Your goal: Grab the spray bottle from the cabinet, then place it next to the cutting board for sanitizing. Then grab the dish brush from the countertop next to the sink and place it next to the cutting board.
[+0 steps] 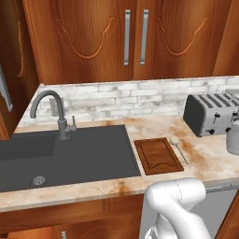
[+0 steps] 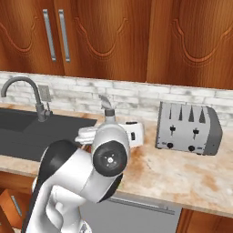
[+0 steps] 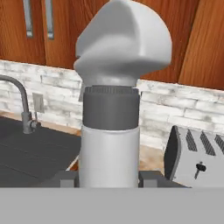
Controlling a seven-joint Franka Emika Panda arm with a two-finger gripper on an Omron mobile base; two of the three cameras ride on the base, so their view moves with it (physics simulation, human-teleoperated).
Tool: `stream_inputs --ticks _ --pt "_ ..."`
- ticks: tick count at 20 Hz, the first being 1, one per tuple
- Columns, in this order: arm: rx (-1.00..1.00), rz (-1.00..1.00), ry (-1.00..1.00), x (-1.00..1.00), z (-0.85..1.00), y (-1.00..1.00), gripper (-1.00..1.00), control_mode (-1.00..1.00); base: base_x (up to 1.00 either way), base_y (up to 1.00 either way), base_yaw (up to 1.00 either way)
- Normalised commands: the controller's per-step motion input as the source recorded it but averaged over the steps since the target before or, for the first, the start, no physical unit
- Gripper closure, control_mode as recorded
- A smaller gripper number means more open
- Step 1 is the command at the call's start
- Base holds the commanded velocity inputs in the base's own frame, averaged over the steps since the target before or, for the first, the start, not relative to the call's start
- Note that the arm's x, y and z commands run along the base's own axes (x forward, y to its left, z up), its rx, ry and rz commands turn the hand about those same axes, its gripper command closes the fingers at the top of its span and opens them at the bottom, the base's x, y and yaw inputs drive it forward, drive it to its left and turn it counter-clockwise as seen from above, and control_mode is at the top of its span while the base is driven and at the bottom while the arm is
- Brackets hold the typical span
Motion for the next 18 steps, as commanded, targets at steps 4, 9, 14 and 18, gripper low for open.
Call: stream_inputs --ticks 4,9,14,18 --pt "0.19 0.55 0.00 0.44 -0.62 -0.71 1.00 -1.00 0.00 0.00 0.00" --pt "0.20 0.47 0.03 0.64 -0.57 -0.27 1.00 -1.00 0.00 0.00 0.00" --pt "0.07 0.27 0.02 0.67 -0.53 -0.03 1.00 -1.00 0.00 0.00 0.00" --pt "0.00 0.19 -0.02 0.44 -0.48 -0.18 1.00 -1.00 0.00 0.00 0.00"
